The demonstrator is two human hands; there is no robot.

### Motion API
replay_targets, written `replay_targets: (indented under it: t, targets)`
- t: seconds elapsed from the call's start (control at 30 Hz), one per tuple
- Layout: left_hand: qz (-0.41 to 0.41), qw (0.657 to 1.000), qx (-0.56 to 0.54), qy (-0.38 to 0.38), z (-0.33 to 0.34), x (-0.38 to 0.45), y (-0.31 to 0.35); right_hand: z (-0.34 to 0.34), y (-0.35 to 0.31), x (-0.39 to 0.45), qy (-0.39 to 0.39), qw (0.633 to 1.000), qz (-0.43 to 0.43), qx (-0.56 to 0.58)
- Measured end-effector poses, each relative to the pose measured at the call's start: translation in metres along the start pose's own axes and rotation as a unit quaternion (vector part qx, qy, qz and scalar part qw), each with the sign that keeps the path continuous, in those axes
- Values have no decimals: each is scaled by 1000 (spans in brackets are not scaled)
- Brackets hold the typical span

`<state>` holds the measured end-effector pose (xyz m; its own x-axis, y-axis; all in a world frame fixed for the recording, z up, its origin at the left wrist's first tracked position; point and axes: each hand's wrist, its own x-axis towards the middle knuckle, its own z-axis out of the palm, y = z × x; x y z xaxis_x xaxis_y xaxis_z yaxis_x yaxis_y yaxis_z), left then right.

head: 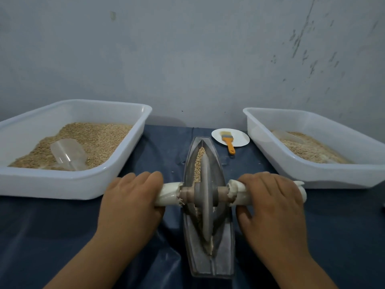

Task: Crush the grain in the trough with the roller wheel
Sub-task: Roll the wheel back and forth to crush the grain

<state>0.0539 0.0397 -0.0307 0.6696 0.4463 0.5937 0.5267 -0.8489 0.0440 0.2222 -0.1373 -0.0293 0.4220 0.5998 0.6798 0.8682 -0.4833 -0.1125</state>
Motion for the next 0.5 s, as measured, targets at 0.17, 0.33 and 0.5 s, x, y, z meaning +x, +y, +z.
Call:
replay_targets:
  t: [0.17, 0.33, 0.5]
  targets:
    - [-11, 1000, -16, -10, 3, 0, -3, 4, 0, 10, -3, 1000, -19, -6]
    - [-7, 998, 21, -52, 17, 41, -7, 15, 0, 53, -135, 989, 9, -58]
    - [-13, 999, 3, -42, 9, 21, -3, 5, -5, 24, -58, 998, 22, -9]
